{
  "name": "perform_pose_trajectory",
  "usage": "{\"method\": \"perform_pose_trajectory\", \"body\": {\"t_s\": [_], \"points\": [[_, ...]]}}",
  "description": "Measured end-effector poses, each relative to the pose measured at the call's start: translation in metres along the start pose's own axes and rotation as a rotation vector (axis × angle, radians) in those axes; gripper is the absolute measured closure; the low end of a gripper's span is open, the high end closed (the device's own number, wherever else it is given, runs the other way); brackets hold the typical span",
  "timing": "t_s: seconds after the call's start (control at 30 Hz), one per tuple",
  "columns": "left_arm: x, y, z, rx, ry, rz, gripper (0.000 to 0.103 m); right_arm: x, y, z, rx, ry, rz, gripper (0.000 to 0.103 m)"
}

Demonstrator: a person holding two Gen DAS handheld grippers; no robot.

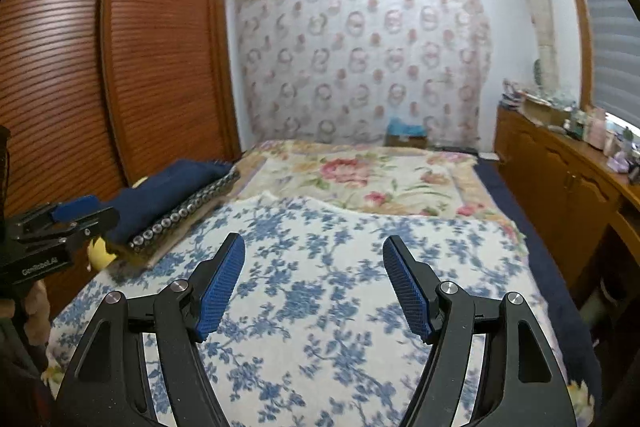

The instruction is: Fold small clothes

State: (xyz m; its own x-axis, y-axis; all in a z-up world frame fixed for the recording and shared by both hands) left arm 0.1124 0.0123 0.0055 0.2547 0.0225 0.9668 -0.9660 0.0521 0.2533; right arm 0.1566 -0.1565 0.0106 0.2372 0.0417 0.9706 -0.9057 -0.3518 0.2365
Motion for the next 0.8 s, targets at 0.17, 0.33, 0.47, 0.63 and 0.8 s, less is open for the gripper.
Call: {"method": "perform_pose_trajectory", "body": {"t_s": [0.17,0.33,0.47,0.63,0.8], "points": [[0.005,0.005,0.008,-0.005,-0.005,0.018,0.045,0.001,0.017,0.011,-0.051,-0.002,0.024,0.029],[0.007,0.006,0.012,-0.006,-0.009,0.023,0.045,0.001,0.023,0.016,-0.067,-0.016,0.043,0.029],[0.009,0.008,0.012,-0.001,-0.007,0.032,0.045,0.001,0.021,0.015,-0.073,-0.014,0.049,0.029],[0.008,0.009,0.014,0.003,-0.01,0.038,0.045,0.001,0.023,0.014,-0.076,-0.011,0.052,0.029],[0.008,0.01,0.014,0.002,-0.008,0.038,0.045,0.001,0.023,0.015,-0.077,-0.011,0.052,0.029]]}}
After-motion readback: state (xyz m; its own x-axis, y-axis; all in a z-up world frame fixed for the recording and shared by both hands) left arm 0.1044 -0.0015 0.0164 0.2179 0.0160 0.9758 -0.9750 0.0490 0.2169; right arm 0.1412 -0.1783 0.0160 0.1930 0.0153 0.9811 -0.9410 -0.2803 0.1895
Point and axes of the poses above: each gripper's, at about its wrist camera, not at the fingertips, and y roughly against the way its jaws point, z to its right, x to its top, the point moved 5 cm from there along -y, roughly the way its jaws point, and after that the axes turned 11 degrees about z, right-handed, at the moved point
